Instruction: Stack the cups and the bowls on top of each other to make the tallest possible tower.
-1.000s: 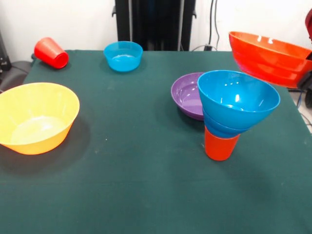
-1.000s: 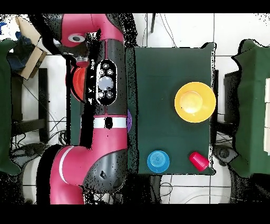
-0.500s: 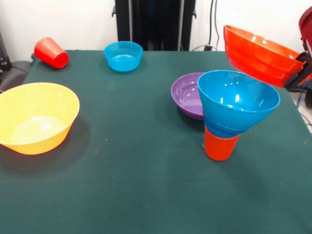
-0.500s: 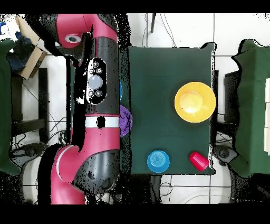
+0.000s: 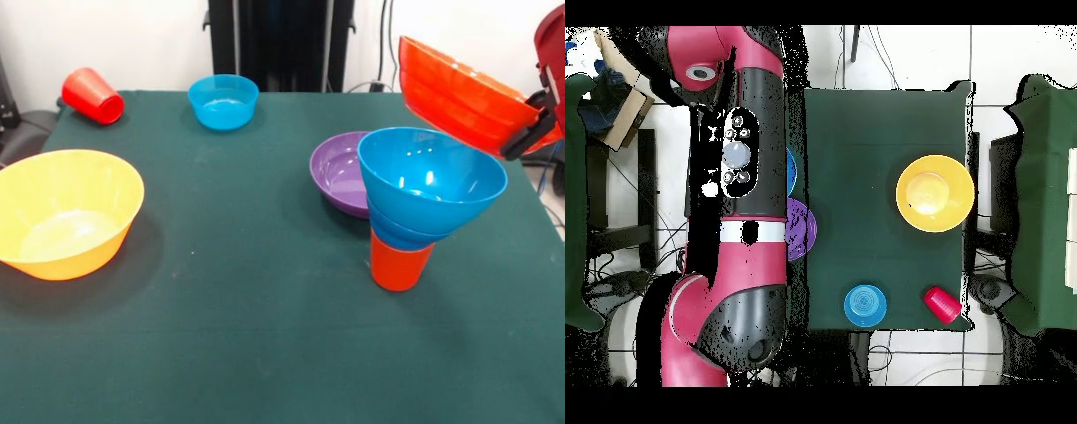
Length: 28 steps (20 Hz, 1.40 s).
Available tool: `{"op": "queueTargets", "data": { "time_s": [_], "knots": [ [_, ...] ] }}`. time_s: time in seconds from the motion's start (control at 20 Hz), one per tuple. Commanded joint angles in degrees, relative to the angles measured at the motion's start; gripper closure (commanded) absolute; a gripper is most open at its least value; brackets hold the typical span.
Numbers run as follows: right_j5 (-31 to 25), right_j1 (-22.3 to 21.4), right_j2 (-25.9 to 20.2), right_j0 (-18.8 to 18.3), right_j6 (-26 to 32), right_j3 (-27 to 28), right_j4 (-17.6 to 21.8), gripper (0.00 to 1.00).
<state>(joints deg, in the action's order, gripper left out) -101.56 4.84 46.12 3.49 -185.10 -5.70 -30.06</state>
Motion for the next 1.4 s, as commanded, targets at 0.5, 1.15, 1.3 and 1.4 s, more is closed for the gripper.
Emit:
{"op": "queueTargets", "data": {
  "time_s": [0.5, 1.15, 1.3, 1.4],
  "knots": [
    [11.59, -5.0, -6.99, 2.69, 0.49, -18.13, 4.32, 1.0],
    [20.11, -9.09, -9.36, 3.84, 7.42, -29.13, 5.05, 1.0],
    [21.14, -10.21, -10.06, 4.02, 8.84, -31.21, 5.32, 1.0],
    [22.01, -10.89, -11.04, 3.96, 9.78, -32.3, 5.05, 1.0]
  ]
}}
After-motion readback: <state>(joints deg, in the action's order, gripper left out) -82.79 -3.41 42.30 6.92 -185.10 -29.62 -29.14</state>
